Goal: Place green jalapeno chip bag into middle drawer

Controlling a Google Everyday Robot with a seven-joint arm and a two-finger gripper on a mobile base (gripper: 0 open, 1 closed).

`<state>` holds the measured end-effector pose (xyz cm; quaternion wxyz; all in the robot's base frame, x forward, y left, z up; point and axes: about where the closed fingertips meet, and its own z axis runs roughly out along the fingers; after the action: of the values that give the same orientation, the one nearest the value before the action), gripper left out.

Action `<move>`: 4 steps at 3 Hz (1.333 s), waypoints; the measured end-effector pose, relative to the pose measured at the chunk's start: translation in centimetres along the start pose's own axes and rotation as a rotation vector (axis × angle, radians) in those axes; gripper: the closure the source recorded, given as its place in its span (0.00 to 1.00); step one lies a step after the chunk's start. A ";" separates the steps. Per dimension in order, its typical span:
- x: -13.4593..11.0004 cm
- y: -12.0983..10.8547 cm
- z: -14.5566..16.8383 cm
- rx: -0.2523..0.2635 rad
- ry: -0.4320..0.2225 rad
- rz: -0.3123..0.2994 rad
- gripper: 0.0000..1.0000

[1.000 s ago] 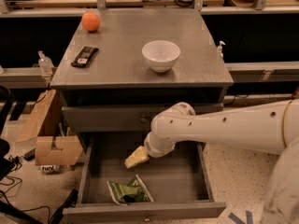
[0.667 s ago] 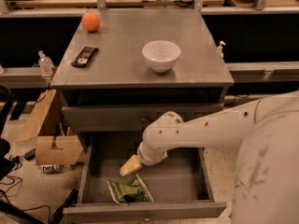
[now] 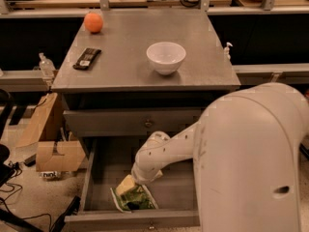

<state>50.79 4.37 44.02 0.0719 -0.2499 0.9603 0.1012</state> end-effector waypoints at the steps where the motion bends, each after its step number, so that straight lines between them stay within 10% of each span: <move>1: 0.6 1.3 2.7 -0.020 0.033 -0.005 0.00; 4: 1.5 2.3 4.1 -0.039 0.062 -0.015 0.64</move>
Offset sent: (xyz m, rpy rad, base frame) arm -0.0291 0.0307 -0.0496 0.0074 0.0938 0.0467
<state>48.71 6.58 40.11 0.0379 -0.2615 0.9580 0.1115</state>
